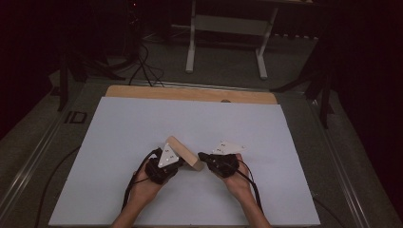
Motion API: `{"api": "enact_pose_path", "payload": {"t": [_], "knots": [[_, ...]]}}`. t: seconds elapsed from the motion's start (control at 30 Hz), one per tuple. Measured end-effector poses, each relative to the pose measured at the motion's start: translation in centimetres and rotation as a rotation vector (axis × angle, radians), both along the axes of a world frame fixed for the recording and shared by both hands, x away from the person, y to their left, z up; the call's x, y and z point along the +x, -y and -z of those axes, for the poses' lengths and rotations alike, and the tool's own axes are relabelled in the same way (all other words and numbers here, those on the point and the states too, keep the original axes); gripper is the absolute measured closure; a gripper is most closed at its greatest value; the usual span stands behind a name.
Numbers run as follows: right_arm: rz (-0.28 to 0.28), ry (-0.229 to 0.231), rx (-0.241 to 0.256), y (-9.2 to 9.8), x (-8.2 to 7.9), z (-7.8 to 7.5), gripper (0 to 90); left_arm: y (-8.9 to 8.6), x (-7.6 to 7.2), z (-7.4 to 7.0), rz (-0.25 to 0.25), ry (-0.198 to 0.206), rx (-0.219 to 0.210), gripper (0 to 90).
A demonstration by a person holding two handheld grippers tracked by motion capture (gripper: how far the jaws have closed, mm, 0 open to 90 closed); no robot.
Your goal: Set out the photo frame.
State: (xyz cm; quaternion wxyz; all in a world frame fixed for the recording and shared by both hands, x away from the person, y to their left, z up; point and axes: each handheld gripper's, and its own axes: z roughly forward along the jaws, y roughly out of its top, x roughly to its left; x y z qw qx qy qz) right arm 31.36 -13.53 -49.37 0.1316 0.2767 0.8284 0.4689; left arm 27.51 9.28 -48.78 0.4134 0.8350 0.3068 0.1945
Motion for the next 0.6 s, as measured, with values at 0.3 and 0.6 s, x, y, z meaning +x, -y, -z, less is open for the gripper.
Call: {"api": "enact_pose_path", "payload": {"t": [0.3, 0.6], "knots": [[-0.017, 0.002, -0.002, -0.22, -0.38, 0.00, 90.0, -0.10, 0.05, 0.02, 0.001, -0.009, -0.009, 89.6], [-0.029, 0.001, -0.003, -0.51, -0.68, -0.01, 90.0, -0.30, 0.07, 0.04, -0.005, -0.010, -0.017, 89.6]]}}
